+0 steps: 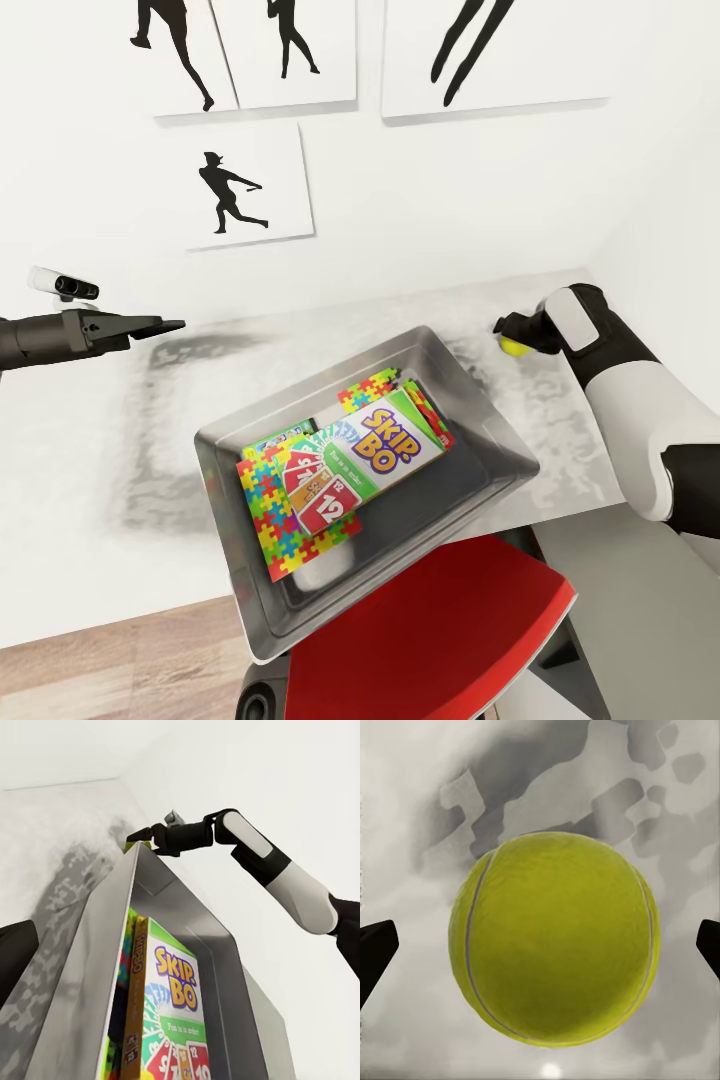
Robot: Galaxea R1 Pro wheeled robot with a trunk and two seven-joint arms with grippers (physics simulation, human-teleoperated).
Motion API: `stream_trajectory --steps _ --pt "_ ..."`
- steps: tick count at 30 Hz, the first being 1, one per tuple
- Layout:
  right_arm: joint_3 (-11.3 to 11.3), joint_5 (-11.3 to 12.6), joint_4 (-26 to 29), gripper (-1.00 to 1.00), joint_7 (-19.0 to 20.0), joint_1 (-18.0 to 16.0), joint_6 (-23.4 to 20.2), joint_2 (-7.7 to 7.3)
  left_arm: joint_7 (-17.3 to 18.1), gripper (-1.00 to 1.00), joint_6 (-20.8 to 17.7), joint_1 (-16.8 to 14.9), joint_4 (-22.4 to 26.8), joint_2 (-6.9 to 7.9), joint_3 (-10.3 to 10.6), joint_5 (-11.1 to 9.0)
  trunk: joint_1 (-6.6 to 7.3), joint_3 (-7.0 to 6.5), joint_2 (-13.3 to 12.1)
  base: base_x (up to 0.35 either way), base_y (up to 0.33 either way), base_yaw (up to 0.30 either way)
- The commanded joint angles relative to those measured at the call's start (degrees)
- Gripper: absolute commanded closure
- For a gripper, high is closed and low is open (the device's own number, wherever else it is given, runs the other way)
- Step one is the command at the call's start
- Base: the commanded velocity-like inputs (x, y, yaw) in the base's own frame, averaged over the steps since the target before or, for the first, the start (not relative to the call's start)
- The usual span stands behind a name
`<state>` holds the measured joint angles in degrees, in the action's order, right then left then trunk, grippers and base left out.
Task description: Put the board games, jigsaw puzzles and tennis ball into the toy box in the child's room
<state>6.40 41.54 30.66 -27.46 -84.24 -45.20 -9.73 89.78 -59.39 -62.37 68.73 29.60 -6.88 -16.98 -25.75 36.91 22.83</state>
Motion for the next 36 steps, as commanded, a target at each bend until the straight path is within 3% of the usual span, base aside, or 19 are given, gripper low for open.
stream_trajectory --steps 1,13,14,36 --pt "0.45 0.61 0.07 -1.00 -0.49 -0.04 -0.16 -0.07 0.22 -1.00 -0.61 -0.04 0.00 0.02 0.03 0.02 -0.03 0.08 0.09 0.000 0.000 0.000" --pt "0.42 0.76 0.10 -1.00 -0.49 -0.04 -0.58 0.22 0.22 -1.00 -0.61 -0.04 0.00 0.02 0.02 0.02 -0.03 0.08 0.09 0.000 0.000 0.000" --pt "0.40 0.79 0.12 1.00 -0.46 -0.04 -0.58 0.14 0.22 -1.00 -0.61 -0.04 0.00 0.02 0.02 0.02 -0.03 0.08 0.09 0.000 0.000 0.000" --pt "0.37 0.83 0.19 1.00 -0.49 0.00 -0.41 -0.19 0.22 -1.00 -0.61 -0.04 0.00 -0.06 0.13 0.02 -0.03 0.04 0.09 0.000 0.000 0.000"
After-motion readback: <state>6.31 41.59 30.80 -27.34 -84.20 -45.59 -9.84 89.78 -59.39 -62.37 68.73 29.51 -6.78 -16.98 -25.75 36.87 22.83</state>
